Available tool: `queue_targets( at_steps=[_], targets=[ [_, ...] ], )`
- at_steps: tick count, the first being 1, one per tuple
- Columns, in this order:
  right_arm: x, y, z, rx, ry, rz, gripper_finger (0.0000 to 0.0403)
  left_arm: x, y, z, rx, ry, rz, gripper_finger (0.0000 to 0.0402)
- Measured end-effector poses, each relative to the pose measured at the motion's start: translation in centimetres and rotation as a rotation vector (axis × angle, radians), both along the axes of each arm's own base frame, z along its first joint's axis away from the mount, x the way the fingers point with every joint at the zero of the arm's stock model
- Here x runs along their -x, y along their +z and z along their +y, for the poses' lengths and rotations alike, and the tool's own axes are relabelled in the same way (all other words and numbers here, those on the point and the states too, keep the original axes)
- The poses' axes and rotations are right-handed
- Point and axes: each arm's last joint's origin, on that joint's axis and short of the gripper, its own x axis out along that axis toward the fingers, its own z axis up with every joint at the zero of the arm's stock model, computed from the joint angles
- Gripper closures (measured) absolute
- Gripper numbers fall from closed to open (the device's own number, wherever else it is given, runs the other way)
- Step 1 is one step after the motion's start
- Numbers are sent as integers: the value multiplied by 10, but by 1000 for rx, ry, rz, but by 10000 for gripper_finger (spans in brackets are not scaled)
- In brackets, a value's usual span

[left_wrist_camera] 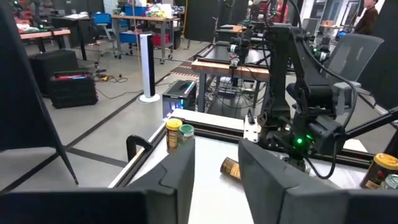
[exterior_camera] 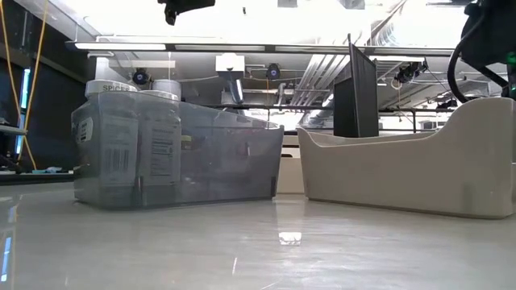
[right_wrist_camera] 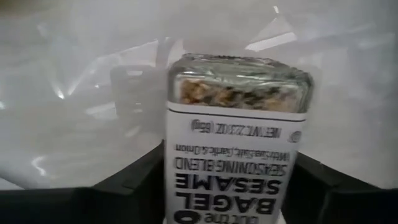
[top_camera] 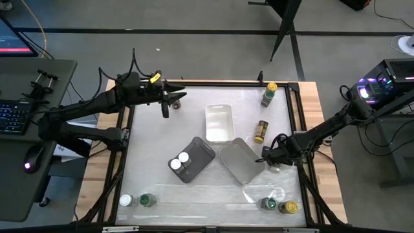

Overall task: Sort spices by type
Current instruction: Put the white seasoning bottle into the black bin

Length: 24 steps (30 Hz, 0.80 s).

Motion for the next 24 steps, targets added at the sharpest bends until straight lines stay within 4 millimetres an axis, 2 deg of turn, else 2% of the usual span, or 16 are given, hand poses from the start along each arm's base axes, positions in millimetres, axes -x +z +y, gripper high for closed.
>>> queue_targets(
  at_steps=[2,3,7,10,12,17,21,24],
  targets=[
    [0,8,2,2,75,15,209,0,2,0,-5,-1,-16,278],
    [1,14,3,6,108,41,210,0,2,0,-7,-1,-22,275],
    [0,56,6,13,254,60,210,0,8,0,-45,4,-19,270],
    [-4,99,6,74,375,-55,210,0,17,-3,-158,6,30,270],
    [-14,128,7,152,430,-229,210,-4,24,-7,-265,-15,91,270],
    [-45,182,-7,510,382,-558,210,-32,31,-22,-476,-103,194,270],
    [-76,211,-28,803,254,-741,210,-61,33,-34,-600,-158,241,266],
    [-101,231,-46,928,170,-911,210,-84,33,-43,-745,-155,312,251]
  ],
)
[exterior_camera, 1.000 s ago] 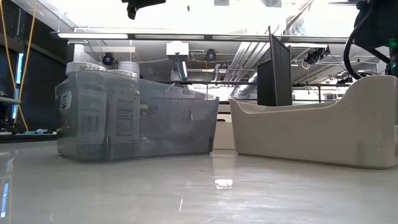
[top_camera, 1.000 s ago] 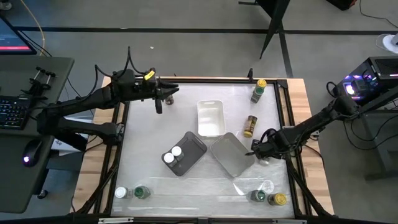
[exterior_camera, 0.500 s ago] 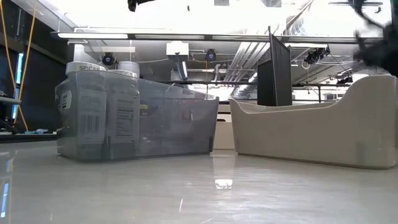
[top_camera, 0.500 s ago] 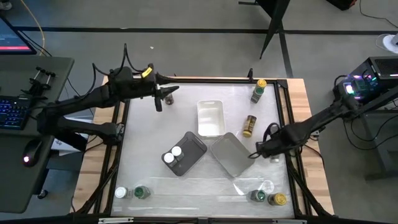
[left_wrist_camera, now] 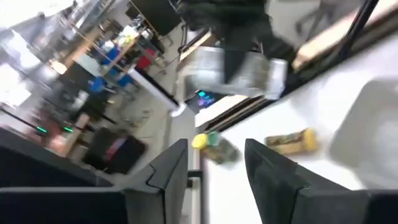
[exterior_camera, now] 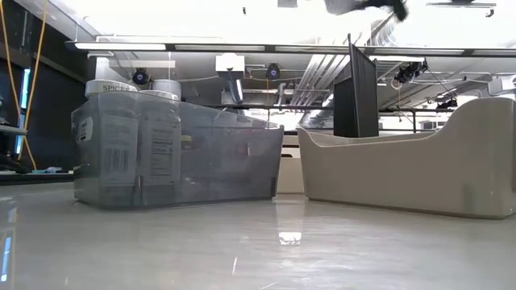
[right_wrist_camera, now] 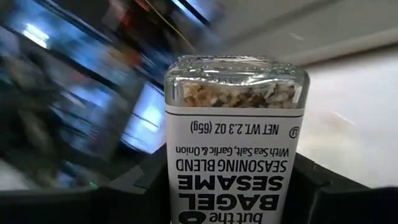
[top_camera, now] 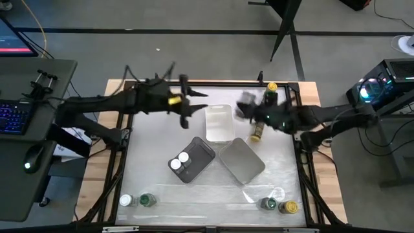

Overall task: Sort spices by type
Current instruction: Put the white seasoning bottle into the black bin

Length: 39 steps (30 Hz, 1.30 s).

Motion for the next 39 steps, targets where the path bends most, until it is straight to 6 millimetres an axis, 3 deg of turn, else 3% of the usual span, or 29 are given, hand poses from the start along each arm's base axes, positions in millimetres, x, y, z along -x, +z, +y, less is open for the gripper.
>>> queue_targets(
  at_steps=[5,10,18,39],
  targets=[
    [-25,22,-26,65,37,-249,210,-26,11,-15,-232,21,38,216],
    [-33,25,-39,31,8,-355,210,-40,21,-28,-344,26,-24,184],
    [-43,29,-41,-38,15,-516,210,-58,6,-29,-506,70,61,167],
    [-42,38,-40,-180,19,-706,210,-82,6,-23,-773,184,-2,167]
  ],
)
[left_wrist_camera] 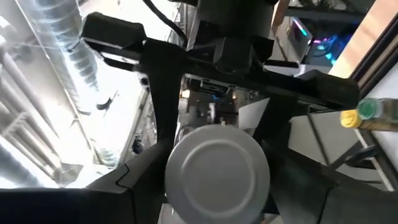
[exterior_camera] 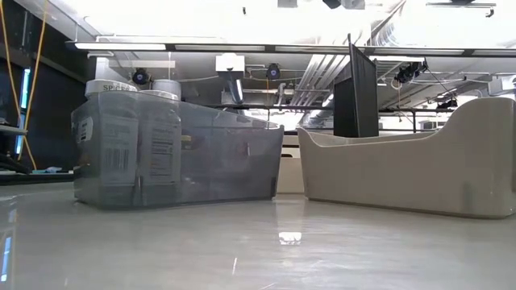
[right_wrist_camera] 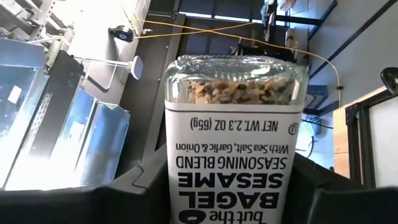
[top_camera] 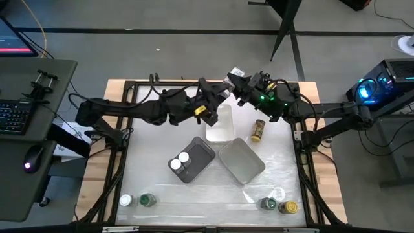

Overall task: Sort spices by type
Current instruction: Put the white seasoning bottle into the black bin

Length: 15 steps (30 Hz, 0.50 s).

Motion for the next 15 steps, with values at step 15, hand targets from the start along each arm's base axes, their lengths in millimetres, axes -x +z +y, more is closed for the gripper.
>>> queue_targets(
  at_steps=[15],
  targets=[
    [0,-2,0,3,-17,19,210,-9,-6,3,-48,62,-7,229]
  ],
)
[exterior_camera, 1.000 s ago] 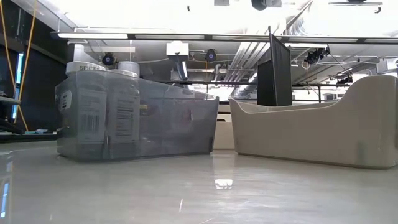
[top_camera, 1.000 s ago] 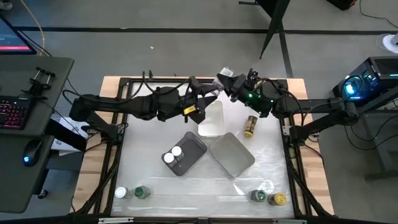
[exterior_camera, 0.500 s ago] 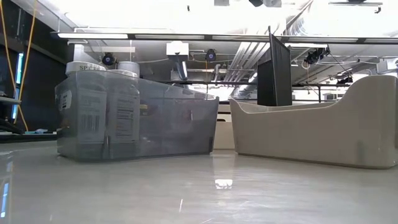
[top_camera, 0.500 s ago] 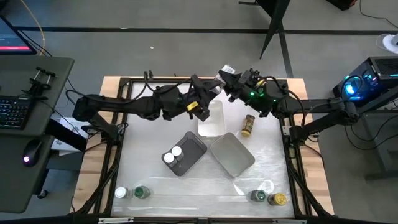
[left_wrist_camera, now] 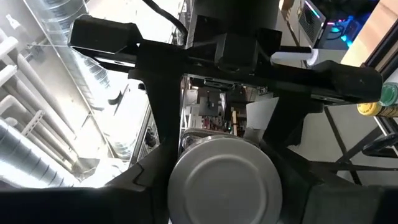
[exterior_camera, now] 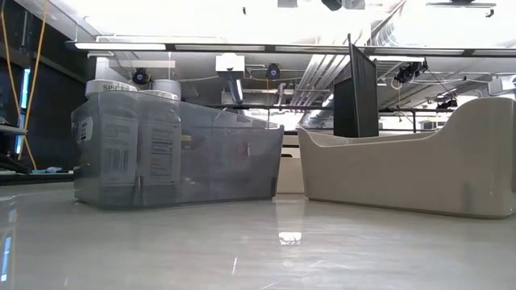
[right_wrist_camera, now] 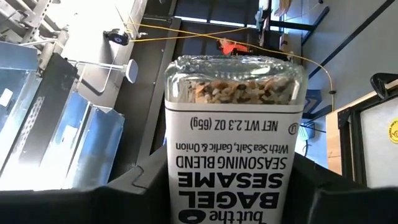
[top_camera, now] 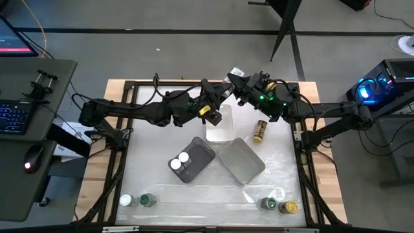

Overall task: Sort spices by type
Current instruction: Put the white seasoning bottle into the black bin

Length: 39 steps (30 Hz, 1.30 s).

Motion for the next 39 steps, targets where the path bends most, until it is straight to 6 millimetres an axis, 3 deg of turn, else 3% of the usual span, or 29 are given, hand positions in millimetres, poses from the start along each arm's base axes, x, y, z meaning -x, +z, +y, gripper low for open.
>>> queue_targets(
  at_steps=[2,6,9,17,20,26,29,33,36,39],
  targets=[
    [0,0,0,1,2,1,198,0,0,0,1,1,1,229],
    [2,2,0,4,5,-10,117,0,-1,0,24,10,-9,229],
    [7,7,-2,32,4,-8,80,1,0,0,45,30,-26,229],
    [45,27,-11,138,-82,46,67,11,-3,5,161,221,-24,229],
    [71,36,-12,187,-114,101,66,24,-13,7,330,250,36,229],
    [114,43,-8,325,-141,250,65,76,-20,6,915,267,78,229],
    [131,43,-7,341,-142,293,65,85,-27,-6,1135,236,150,229],
    [136,35,-6,339,-120,387,65,92,-12,-21,1448,124,294,229],
    [136,28,-6,335,-104,455,65,83,-22,-28,1499,89,485,229],
    [133,22,-6,316,-94,496,64,73,-38,-32,1359,59,638,229]
  ],
)
